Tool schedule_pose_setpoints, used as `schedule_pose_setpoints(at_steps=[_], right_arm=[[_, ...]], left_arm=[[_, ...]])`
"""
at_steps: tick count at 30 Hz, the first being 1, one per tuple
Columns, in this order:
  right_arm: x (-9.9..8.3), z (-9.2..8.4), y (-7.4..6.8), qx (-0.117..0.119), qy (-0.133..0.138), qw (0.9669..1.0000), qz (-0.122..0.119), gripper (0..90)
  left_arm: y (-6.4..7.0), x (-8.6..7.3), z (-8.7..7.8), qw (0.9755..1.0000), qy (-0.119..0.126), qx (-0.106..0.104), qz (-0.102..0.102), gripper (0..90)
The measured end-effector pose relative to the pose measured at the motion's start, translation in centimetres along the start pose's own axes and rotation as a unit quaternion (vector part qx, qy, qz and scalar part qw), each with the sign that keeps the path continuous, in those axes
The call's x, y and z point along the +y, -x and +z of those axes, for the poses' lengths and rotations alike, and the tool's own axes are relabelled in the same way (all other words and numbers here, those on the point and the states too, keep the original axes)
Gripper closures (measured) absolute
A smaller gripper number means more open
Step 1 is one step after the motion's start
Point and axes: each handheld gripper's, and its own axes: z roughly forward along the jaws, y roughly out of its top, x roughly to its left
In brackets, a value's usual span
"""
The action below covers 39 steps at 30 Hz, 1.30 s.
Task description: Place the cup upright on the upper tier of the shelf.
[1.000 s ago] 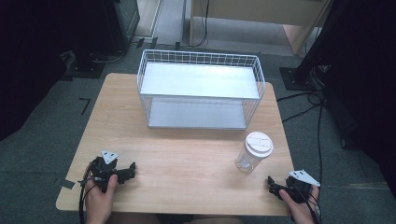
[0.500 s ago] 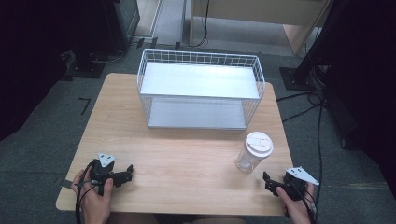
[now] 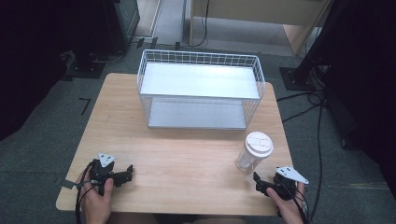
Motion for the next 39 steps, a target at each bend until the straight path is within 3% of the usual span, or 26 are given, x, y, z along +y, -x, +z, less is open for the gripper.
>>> schedule_pose_setpoints(at_steps=[14, 19, 22, 24, 33, 39], right_arm=[[1.0, 0.4, -1.9, 0.029, 0.021, 0.9994, -0.003, 6.2], [1.7, 0.6, -2.6, 0.043, 0.03, 0.9986, 0.012, 7.1], [2.2, 0.6, -3.2, 0.04, 0.04, 0.9983, 0.013, 9.4], [2.5, 0.5, -3.5, 0.025, 0.056, 0.9979, 0.021, 14.9], [4.0, 0.4, -4.5, 0.017, 0.104, 0.9934, 0.044, 14.5], [4.9, 0.6, -4.9, 0.005, 0.123, 0.9911, 0.052, 13.3]], left_arm=[[0.0, 0.0, 0.0, 1.0, 0.0, 0.0, 0.0, 0.0], [0.0, 0.0, 0.0, 1.0, 0.0, 0.0, -0.001, 0.0], [0.0, 0.0, 0.0, 1.0, 0.0, 0.0, -0.001, 0.0], [0.0, 0.0, 0.0, 1.0, 0.0, 0.0, -0.001, 0.0], [0.0, 0.0, 0.0, 1.0, 0.0, 0.0, -0.001, 0.0], [0.0, 0.0, 0.0, 1.0, 0.0, 0.0, -0.001, 0.0]])
